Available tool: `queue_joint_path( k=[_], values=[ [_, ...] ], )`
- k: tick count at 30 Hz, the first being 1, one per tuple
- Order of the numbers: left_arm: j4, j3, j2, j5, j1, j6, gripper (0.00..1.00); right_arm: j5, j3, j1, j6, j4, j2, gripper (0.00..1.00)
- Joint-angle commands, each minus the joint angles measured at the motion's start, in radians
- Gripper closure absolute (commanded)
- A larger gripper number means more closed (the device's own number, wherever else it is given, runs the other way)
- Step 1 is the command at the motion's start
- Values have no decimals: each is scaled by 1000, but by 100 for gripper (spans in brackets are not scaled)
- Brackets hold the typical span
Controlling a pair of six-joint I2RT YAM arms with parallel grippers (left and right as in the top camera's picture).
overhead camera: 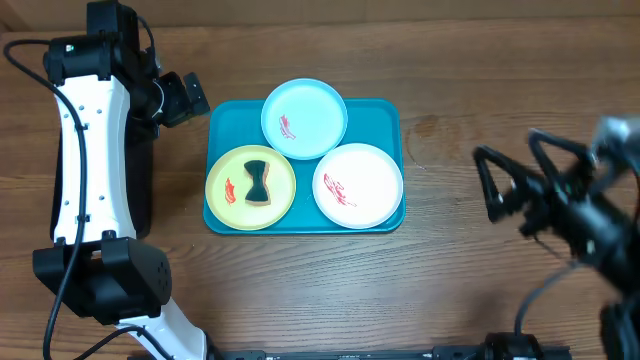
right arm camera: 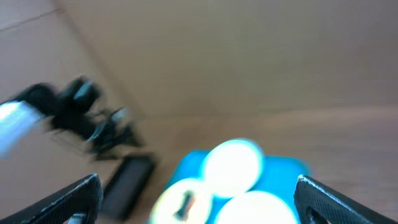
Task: Clean dirty plates on tray and stack at the side
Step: 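Move the right gripper to grip the yellow plate's rim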
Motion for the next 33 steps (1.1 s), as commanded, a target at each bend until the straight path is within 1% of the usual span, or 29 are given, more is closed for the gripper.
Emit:
queue_joint_path(
  k=[1,3,4,6,8,10,11,13,16,19,21,22,23,25,27,28,31,33],
  values=[
    [0,8,1,2,-2,19,0,-372,68,5,70,40,153,0],
    [-3,8,1,2,-2,19,0,-451,68,16,131,107,231,0],
    [-5,8,1,2,-2,19,0,-445,68,34,149,120,267,3],
    [-7,8,1,2,-2,19,0,-372,68,105,150,108,336,7],
    [-6,8,1,2,-2,19,0,-200,68,212,150,69,400,7],
    [-6,8,1,2,-2,19,0,25,68,336,157,30,472,7],
    [-6,8,1,2,-2,19,0,153,68,405,182,15,521,7],
    [-6,8,1,2,-2,19,0,328,69,512,242,22,630,5],
    [-6,8,1,3,-2,14,0,352,79,574,258,57,767,2],
    [-6,8,1,7,-2,15,0,294,129,593,243,32,910,0],
    [-6,8,1,6,-2,15,0,233,185,597,202,2,1005,0],
    [-6,8,1,8,-2,15,0,210,210,601,188,-11,1041,2],
    [-6,8,1,9,-2,14,0,204,231,608,188,-16,1071,6],
    [-6,8,1,9,-2,15,0,211,257,628,174,-3,1107,7],
    [-5,8,1,9,-2,15,0,258,257,652,175,45,1114,11],
    [-4,8,1,9,-2,15,0,301,256,667,175,77,1114,11],
    [2,8,1,9,-2,15,0,438,254,709,175,154,1115,3],
    [2,8,1,9,-2,15,0,522,252,739,175,189,1125,3]
  ],
)
